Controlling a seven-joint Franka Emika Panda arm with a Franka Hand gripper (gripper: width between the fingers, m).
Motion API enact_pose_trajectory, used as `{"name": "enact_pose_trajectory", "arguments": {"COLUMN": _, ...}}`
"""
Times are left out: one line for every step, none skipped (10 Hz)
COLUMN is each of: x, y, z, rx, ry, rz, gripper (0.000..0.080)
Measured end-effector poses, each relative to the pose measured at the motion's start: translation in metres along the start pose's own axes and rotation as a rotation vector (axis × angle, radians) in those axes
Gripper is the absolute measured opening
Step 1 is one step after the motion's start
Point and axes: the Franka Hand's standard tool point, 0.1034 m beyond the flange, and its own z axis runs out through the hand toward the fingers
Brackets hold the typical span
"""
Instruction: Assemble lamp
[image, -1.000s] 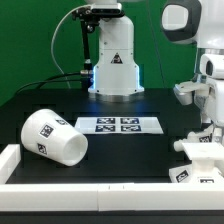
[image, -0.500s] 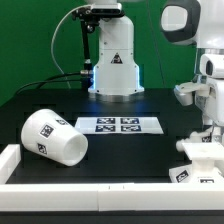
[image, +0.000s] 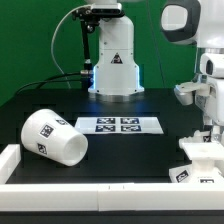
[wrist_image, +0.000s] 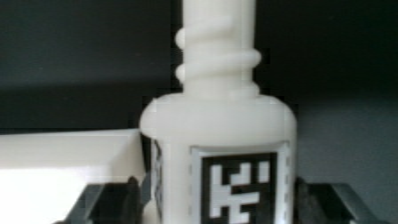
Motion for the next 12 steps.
{"name": "enact_pose_trajectory", "arguments": {"x": 0.000, "y": 0.000, "z": 0.000, "rx": 0.000, "ry": 0.000, "rz": 0.000, "gripper": 0.0409}}
{"name": "enact_pose_trajectory", "arguments": {"x": 0.000, "y": 0.000, "z": -0.001, "rx": -0.001, "ry": 0.000, "rz": 0.002, "gripper": 0.0409}}
{"name": "enact_pose_trajectory", "arguments": {"x": -0.003, "y": -0.003, "z": -0.007, "rx": 0.008, "ry": -0.011, "rz": 0.101, "gripper": 0.0408}}
{"name": "enact_pose_trajectory", "arguments": {"x": -0.007, "y": -0.008, "z": -0.013, "rx": 0.017, "ry": -0.021, "rz": 0.126, "gripper": 0.0408}}
{"name": "enact_pose_trajectory", "arguments": {"x": -0.011, "y": -0.014, "z": -0.016, "rx": 0.026, "ry": -0.028, "rz": 0.138, "gripper": 0.0396}}
{"name": "enact_pose_trajectory", "arguments": {"x": -0.016, "y": -0.019, "z": -0.015, "rx": 0.053, "ry": -0.053, "rz": 0.161, "gripper": 0.0384}}
{"name": "enact_pose_trajectory", "arguments": {"x": -0.015, "y": -0.021, "z": -0.015, "rx": 0.063, "ry": -0.069, "rz": 0.137, "gripper": 0.0384}}
{"name": "enact_pose_trajectory", "arguments": {"x": -0.015, "y": -0.019, "z": -0.016, "rx": 0.070, "ry": -0.074, "rz": 0.087, "gripper": 0.0370}}
{"name": "enact_pose_trajectory", "arguments": {"x": -0.018, "y": -0.012, "z": -0.015, "rx": 0.027, "ry": -0.027, "rz": 0.010, "gripper": 0.0361}}
{"name": "enact_pose_trajectory", "arguments": {"x": -0.021, "y": -0.014, "z": -0.014, "rx": 0.035, "ry": -0.034, "rz": 0.045, "gripper": 0.0361}}
{"name": "enact_pose_trajectory", "arguments": {"x": -0.020, "y": -0.014, "z": -0.014, "rx": 0.034, "ry": -0.033, "rz": 0.043, "gripper": 0.0417}}
{"name": "enact_pose_trajectory", "arguments": {"x": -0.020, "y": -0.014, "z": -0.014, "rx": 0.035, "ry": -0.034, "rz": 0.044, "gripper": 0.0555}}
